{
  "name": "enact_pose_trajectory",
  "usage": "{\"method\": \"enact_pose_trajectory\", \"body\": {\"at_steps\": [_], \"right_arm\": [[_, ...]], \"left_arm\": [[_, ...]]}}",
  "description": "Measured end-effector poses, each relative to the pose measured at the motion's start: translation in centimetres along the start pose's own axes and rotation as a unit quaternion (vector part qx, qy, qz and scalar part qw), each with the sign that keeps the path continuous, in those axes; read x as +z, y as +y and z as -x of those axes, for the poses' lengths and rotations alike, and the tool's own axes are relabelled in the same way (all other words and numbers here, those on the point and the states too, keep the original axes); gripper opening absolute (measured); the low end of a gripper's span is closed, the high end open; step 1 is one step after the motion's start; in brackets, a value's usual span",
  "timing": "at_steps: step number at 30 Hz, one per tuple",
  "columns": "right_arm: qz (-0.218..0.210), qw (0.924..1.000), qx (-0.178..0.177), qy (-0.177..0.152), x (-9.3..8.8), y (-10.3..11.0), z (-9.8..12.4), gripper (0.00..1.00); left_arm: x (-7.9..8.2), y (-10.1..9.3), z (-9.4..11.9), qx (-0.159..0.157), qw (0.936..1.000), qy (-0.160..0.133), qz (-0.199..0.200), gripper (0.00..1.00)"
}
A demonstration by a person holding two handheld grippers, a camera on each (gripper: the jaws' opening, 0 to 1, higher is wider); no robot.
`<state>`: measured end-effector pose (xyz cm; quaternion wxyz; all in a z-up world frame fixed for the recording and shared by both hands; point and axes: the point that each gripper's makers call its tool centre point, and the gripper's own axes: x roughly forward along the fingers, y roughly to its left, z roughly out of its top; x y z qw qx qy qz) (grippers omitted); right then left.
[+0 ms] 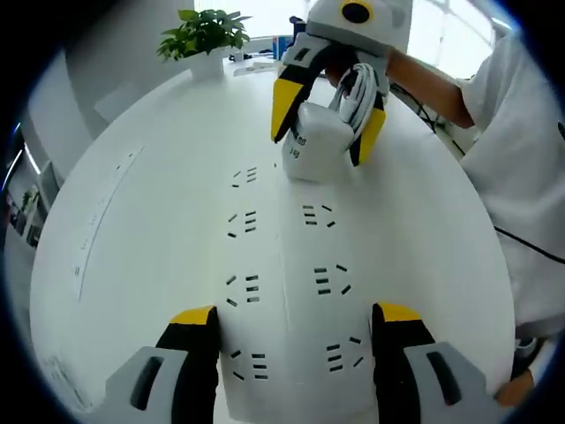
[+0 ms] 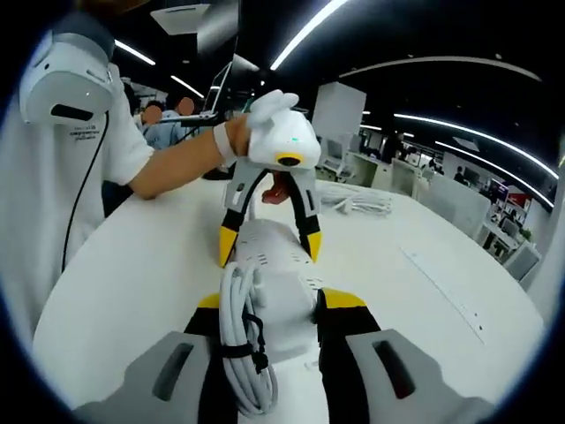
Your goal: Straighten the power strip on the desk, plug the charger into it
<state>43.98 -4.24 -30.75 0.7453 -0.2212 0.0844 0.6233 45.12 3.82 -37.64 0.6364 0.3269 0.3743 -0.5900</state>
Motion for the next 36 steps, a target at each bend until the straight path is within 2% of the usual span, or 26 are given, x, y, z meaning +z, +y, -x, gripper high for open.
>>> {"method": "enact_pose_trajectory", "body": {"at_steps": [11,21,22,24,27,31,32,34,36], "right_arm": [[-0.01,0.9995,-0.031,0.005,0.2,1.3,0.3,0.3],[-0.027,0.9983,-0.047,0.02,0.4,1.0,0.6,0.31],[-0.026,0.998,-0.052,0.027,0.3,1.0,1.0,0.34],[-0.032,0.9966,-0.064,0.041,0.2,1.1,1.5,0.44],[-0.04,0.996,-0.071,0.037,0.8,1.7,2.4,0.47],[-0.055,0.9936,-0.091,0.039,1.2,2.0,3.2,0.55],[-0.062,0.9931,-0.093,0.037,1.3,2.2,3.3,0.59],[-0.092,0.9901,-0.095,0.047,0.9,2.8,3.4,0.6],[-0.11,0.9857,-0.115,0.055,0.6,2.6,3.7,0.68]], "left_arm": [[0.4,-0.4,-0.2,-0.007,0.9999,-0.002,-0.012,0.71],[0.5,-0.7,-0.2,-0.008,0.9999,-0.003,-0.015,0.71],[0.5,-0.7,-0.2,-0.007,0.9998,-0.001,-0.016,0.71],[0.6,-0.9,-0.1,-0.008,0.9995,-0.001,-0.031,0.71],[0.5,-1.1,0.5,-0.003,0.9992,0.001,-0.039,0.72],[1.5,-1.2,2.2,0.02,0.9986,-0.032,-0.038,0.75],[1.8,-1.4,2.5,0.024,0.9981,-0.045,-0.035,0.76],[2.3,-2.2,3.3,0.027,0.9966,-0.075,-0.021,0.79],[2.0,-2.8,3.8,0.035,0.996,-0.081,-0.014,0.84]]}}
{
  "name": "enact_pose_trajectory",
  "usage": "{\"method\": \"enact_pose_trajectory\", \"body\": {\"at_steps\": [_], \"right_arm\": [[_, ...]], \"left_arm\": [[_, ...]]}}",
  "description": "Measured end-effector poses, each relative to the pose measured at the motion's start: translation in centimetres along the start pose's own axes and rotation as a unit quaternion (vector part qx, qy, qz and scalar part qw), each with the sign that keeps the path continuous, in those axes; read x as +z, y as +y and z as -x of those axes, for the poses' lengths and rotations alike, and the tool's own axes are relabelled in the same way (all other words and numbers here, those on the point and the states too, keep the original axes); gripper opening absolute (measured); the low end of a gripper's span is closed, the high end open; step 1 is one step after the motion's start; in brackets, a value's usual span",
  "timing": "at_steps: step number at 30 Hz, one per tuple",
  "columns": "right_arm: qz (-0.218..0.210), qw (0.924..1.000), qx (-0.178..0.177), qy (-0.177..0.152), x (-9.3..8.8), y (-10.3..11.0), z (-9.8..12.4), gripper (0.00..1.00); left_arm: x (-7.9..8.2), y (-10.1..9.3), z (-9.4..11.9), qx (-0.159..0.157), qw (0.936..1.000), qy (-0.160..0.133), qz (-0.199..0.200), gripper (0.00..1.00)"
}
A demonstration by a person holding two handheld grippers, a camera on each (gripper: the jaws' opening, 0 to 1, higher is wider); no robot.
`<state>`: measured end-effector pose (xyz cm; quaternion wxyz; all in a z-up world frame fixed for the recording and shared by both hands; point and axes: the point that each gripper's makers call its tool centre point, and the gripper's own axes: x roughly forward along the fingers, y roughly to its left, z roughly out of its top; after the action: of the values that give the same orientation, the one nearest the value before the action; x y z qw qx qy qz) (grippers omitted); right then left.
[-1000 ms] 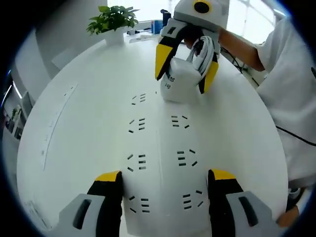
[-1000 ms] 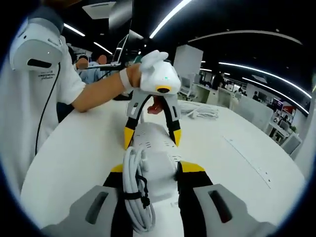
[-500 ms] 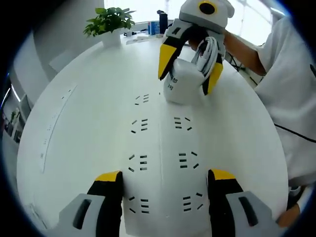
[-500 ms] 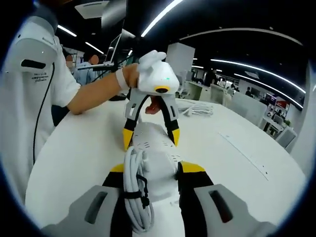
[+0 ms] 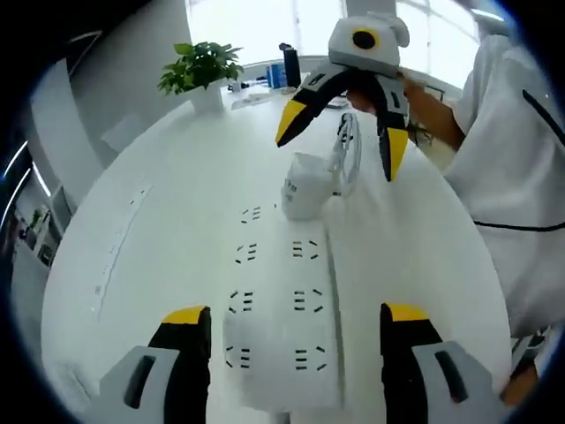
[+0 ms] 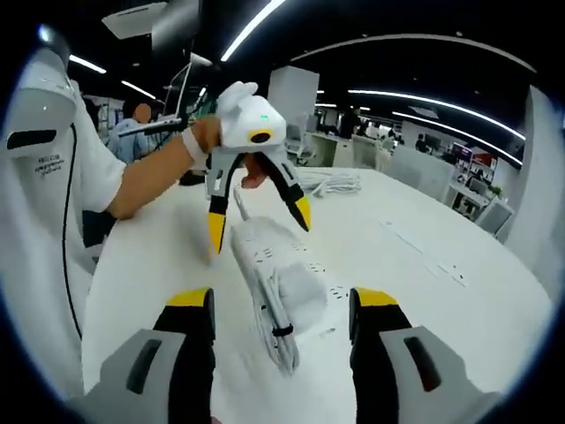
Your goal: Straighten the power strip on the desk, plug the charger into it
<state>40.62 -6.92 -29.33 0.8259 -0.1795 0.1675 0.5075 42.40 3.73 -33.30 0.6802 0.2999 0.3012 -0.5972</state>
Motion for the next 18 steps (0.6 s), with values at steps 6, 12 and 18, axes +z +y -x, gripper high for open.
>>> {"method": "enact_pose_trajectory", "body": {"at_steps": [6,12,18], "right_arm": [[-0.002,0.9997,-0.019,-0.011,0.6,0.2,1.5,0.82],[-0.037,0.9972,-0.063,-0.015,0.1,-0.6,3.8,0.91],[-0.075,0.993,-0.091,0.0,-1.7,-0.6,5.9,0.97]], "left_arm": [[-1.4,-2.4,1.6,0.049,0.9986,0.006,0.022,0.96],[-1.0,-4.8,3.4,0.107,0.9908,-0.037,0.075,0.96],[0.5,-6.6,5.5,0.162,0.9647,-0.113,0.174,0.96]]}}
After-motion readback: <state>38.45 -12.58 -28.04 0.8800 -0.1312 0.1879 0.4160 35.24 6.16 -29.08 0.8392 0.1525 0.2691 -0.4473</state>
